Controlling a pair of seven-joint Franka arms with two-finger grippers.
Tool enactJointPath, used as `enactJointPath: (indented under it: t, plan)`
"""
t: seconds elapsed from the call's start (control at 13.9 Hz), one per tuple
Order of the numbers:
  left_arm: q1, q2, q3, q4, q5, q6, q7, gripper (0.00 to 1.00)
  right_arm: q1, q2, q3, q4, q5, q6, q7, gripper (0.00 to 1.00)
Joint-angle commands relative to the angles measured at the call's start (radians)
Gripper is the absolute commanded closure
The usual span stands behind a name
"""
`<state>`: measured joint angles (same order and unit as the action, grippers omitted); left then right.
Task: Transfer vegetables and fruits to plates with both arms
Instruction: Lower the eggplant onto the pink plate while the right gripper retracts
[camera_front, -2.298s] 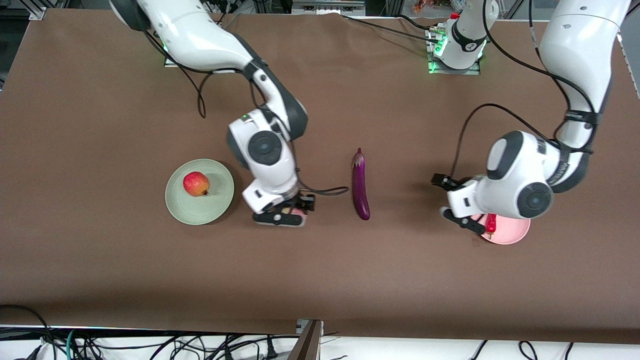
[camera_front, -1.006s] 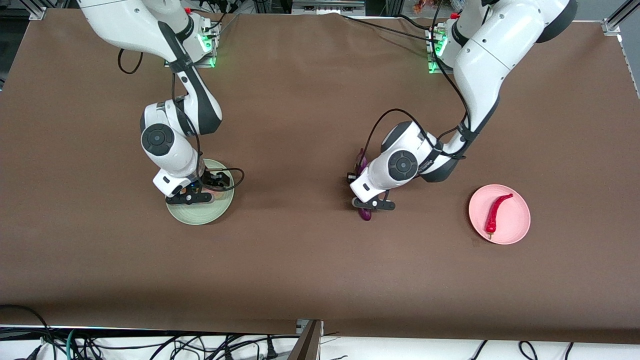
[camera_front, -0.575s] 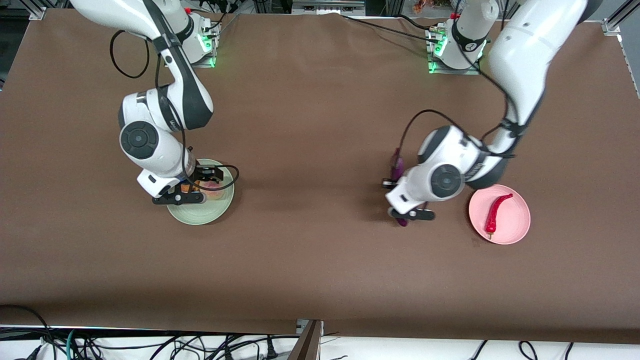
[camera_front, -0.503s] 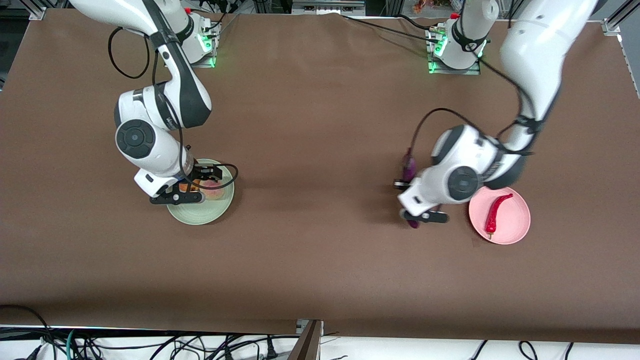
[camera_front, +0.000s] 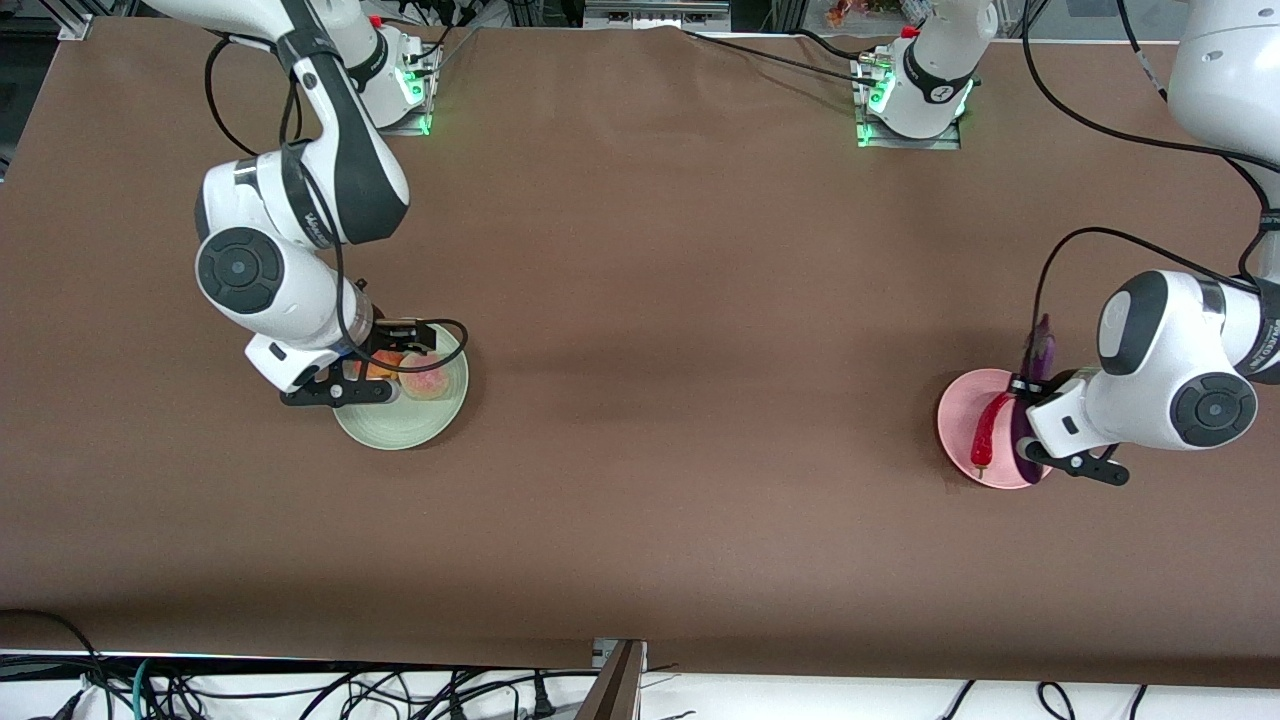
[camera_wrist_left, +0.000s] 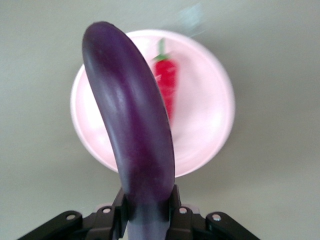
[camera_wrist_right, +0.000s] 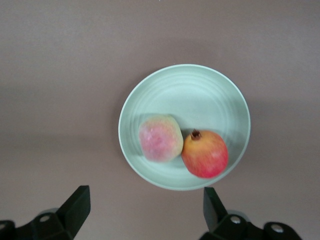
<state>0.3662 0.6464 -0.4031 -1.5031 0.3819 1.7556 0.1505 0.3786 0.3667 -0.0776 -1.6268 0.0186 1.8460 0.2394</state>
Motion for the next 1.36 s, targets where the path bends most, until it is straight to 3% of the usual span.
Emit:
enactJointPath:
  t: [0.0,0.07,0.14,0.22,0.29,0.57,0.86,1.01,1.29]
  plan:
    - [-0.006,0.053,0.013,0.014,0.057,0.014,0.029,0.95,-0.006,-0.054,0.001,0.090,0.012,-0.154,0.000,0.00]
    - [0.000,0.073,0.015,0.014,0.060,0.037,0.073,0.93,-0.006,-0.080,-0.001,0.091,0.012,-0.177,-0.002,0.00]
    - [0.019,0.088,0.015,0.012,0.060,0.063,0.124,0.78,-0.006,-0.109,-0.001,0.091,0.012,-0.191,-0.002,0.00]
    - [0.031,0.091,0.014,0.012,0.052,0.070,0.145,0.21,-0.006,-0.132,-0.001,0.090,0.014,-0.209,-0.002,0.00]
    - [0.031,0.088,0.012,0.014,0.048,0.067,0.149,0.00,-0.007,-0.156,-0.001,0.090,0.012,-0.227,-0.002,0.00]
    - [0.027,0.055,-0.002,0.027,0.043,0.062,0.147,0.00,-0.006,-0.232,-0.030,0.090,0.012,-0.292,-0.002,0.00]
    - [0.027,-0.059,-0.129,0.030,0.041,0.056,0.130,0.00,-0.006,-0.244,-0.043,0.091,0.011,-0.314,-0.002,0.00]
    - [0.027,-0.132,-0.196,0.041,-0.010,-0.005,0.053,0.00,-0.009,-0.241,-0.054,0.096,0.017,-0.312,-0.003,0.00]
    - [-0.004,-0.243,-0.293,0.173,-0.029,-0.220,-0.164,0.00,-0.009,-0.235,-0.070,0.099,0.069,-0.301,-0.015,0.00]
